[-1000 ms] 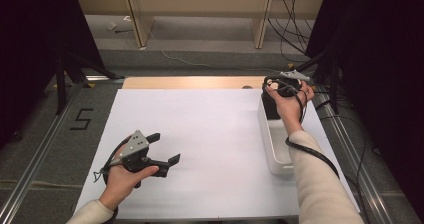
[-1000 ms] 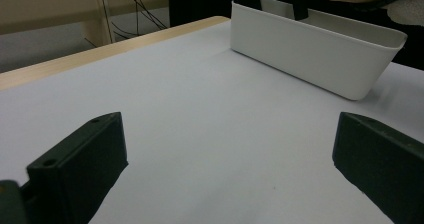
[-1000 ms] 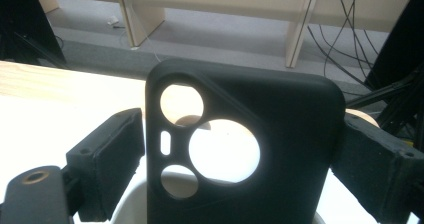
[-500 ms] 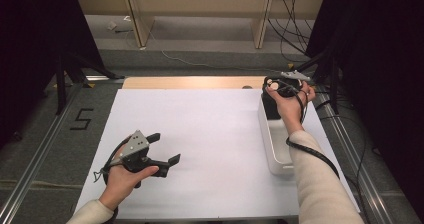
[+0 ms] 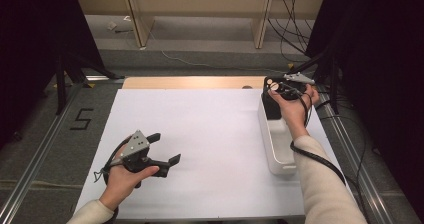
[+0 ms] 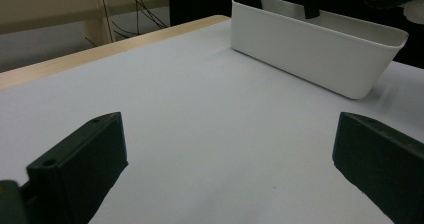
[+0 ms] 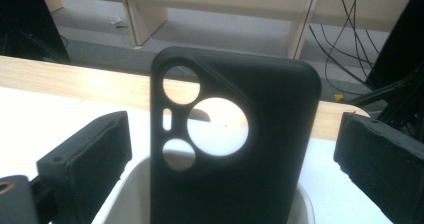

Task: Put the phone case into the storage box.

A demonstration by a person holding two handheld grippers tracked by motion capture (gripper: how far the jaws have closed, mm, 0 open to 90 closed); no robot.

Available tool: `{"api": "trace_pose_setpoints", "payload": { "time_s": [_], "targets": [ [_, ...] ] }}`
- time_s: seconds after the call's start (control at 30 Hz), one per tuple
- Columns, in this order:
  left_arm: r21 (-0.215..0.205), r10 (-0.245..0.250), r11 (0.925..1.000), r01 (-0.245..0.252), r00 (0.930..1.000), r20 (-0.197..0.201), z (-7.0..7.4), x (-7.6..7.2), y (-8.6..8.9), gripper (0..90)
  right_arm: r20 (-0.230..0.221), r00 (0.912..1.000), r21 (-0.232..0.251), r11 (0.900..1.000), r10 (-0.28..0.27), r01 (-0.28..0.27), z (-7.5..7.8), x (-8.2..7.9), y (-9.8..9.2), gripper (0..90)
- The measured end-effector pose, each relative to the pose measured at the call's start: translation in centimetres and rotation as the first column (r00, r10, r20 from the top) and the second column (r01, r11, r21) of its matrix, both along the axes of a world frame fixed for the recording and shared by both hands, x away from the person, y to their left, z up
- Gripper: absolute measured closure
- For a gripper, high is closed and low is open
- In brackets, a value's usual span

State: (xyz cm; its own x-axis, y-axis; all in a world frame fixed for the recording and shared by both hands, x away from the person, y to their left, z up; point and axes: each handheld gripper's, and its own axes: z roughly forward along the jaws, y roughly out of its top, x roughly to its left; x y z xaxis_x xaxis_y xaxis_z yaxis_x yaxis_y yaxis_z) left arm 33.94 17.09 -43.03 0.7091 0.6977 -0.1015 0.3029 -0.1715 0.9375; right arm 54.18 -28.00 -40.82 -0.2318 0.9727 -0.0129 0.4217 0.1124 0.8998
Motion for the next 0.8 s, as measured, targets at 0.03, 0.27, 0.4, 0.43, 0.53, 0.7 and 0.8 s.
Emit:
{"api": "trace_pose_setpoints", "payload": {
  "time_s": [0.03, 0.27, 0.4, 0.43, 0.53, 0.7, 0.8],
  "targets": [
    [0.000, 0.001, 1.0000, -0.001, 1.0000, 0.000, 0.0, 0.0, 0.0, 0.5, 0.003, 1.0000, 0.009, 1.000, -0.001, 0.001, 0.1, -0.2, -0.1, 3.0],
    [0.004, 0.005, 1.0000, -0.005, 1.0000, -0.002, 0.0, 0.1, 0.1, 0.5, 0.017, 0.9995, 0.024, 0.999, 0.028, -0.029, 0.5, -1.9, -0.4, 3.6],
    [0.006, 0.005, 1.0000, -0.005, 1.0000, -0.002, -0.1, 0.1, 0.1, 0.5, 0.032, 0.9989, 0.033, 0.999, 0.035, -0.036, 1.0, -2.6, -0.5, 4.0],
    [0.006, 0.006, 1.0000, -0.006, 1.0000, -0.002, -0.1, 0.1, 0.1, 0.5, 0.035, 0.9987, 0.028, 0.999, 0.037, -0.038, 1.1, -2.8, -0.6, 4.1],
    [0.005, 0.008, 1.0000, -0.008, 1.0000, -0.002, -0.1, 0.1, 0.1, 0.5, 0.044, 0.9984, 0.026, 0.999, 0.034, -0.036, 1.5, -3.1, -0.7, 4.6],
    [0.006, 0.007, 1.0000, -0.007, 1.0000, -0.001, 0.0, 0.1, 0.1, 0.5, 0.054, 0.9976, 0.028, 0.999, 0.044, -0.046, 1.9, -3.9, -0.9, 8.7],
    [0.007, 0.008, 0.9999, -0.008, 1.0000, -0.001, 0.0, 0.0, 0.1, 0.5, 0.057, 0.9968, 0.029, 0.998, 0.056, -0.057, 2.0, -4.4, -1.0, 16.3]
  ]
}}
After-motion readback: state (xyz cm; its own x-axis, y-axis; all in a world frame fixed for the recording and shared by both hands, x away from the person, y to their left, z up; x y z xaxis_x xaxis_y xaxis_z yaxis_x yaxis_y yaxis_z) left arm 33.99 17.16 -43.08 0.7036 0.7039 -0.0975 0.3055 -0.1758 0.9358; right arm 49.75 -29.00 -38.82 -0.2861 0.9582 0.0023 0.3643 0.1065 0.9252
